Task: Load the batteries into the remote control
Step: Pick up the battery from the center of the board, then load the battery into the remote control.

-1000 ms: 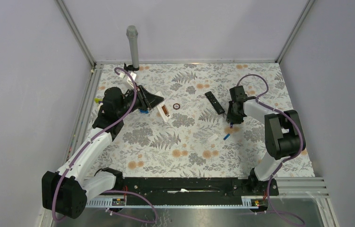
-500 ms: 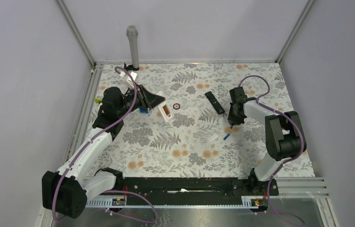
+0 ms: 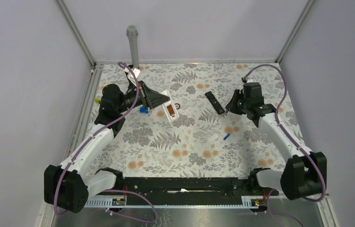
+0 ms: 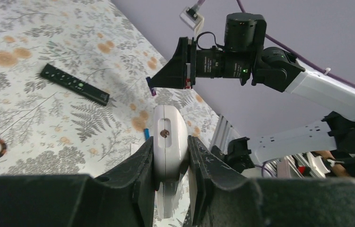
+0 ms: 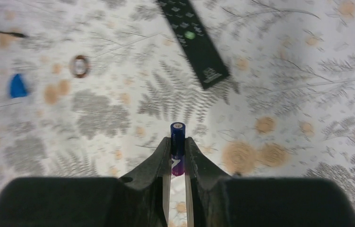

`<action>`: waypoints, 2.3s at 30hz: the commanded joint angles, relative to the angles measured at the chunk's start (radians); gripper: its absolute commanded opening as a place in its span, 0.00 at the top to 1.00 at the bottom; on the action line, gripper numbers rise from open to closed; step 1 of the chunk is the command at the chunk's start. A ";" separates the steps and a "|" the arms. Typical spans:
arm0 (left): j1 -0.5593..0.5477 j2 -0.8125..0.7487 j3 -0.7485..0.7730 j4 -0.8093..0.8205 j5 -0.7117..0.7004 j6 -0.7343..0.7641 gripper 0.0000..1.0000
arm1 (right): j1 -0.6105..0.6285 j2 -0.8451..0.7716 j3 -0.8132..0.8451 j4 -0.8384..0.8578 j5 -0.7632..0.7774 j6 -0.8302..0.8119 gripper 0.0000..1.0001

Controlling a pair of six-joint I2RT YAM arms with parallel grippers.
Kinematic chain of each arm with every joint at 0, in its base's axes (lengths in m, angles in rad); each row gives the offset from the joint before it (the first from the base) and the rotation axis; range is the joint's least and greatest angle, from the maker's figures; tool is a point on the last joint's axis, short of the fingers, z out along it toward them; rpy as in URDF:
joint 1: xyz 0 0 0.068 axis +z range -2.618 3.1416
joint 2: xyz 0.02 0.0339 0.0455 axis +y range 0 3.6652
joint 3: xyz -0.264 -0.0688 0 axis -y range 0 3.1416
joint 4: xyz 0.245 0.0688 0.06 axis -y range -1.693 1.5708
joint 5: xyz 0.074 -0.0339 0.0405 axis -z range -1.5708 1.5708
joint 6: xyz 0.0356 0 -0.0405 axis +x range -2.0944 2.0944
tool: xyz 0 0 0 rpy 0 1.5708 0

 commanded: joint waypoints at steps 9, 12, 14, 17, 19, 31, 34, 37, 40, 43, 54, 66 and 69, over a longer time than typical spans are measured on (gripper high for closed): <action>0.006 0.048 0.104 0.082 0.057 -0.077 1.00 | 0.107 -0.242 0.078 0.278 -0.446 0.141 0.91; 0.006 0.073 0.172 -0.149 -0.012 -0.066 1.00 | 0.225 -0.232 0.137 0.271 -0.379 0.126 0.90; 0.006 0.078 0.204 -0.252 -0.055 -0.076 1.00 | 0.310 -0.207 0.180 0.269 -0.337 0.119 0.90; 0.006 0.082 0.219 -0.293 -0.040 -0.135 1.00 | 0.387 -0.178 0.224 0.281 -0.280 0.102 0.90; 0.006 0.093 0.227 -0.313 -0.020 -0.186 1.00 | 0.425 -0.159 0.249 0.281 -0.260 0.081 0.89; 0.006 0.117 0.237 -0.370 0.022 -0.286 1.00 | 0.593 -0.065 0.319 0.264 -0.168 -0.028 0.89; 0.007 0.122 0.235 -0.373 0.025 -0.305 1.00 | 0.624 -0.051 0.311 0.268 -0.131 -0.043 0.89; 0.006 0.122 0.234 -0.383 0.026 -0.323 1.00 | 0.645 -0.041 0.302 0.278 -0.090 -0.058 0.89; 0.006 0.122 0.235 -0.390 0.025 -0.327 1.00 | 0.654 -0.030 0.296 0.284 -0.056 -0.077 0.89; 0.006 0.127 0.239 -0.400 0.026 -0.332 1.00 | 0.655 -0.019 0.296 0.284 -0.045 -0.091 0.89; 0.006 0.140 0.244 -0.391 0.024 -0.356 1.00 | 0.662 0.016 0.291 0.332 -0.071 -0.100 0.88; 0.008 0.140 0.251 -0.346 -0.005 -0.415 1.00 | 0.666 0.020 0.255 0.317 -0.038 -0.105 0.87; 0.011 0.144 0.260 -0.355 0.000 -0.412 1.00 | 0.666 0.013 0.239 0.311 -0.018 -0.123 0.86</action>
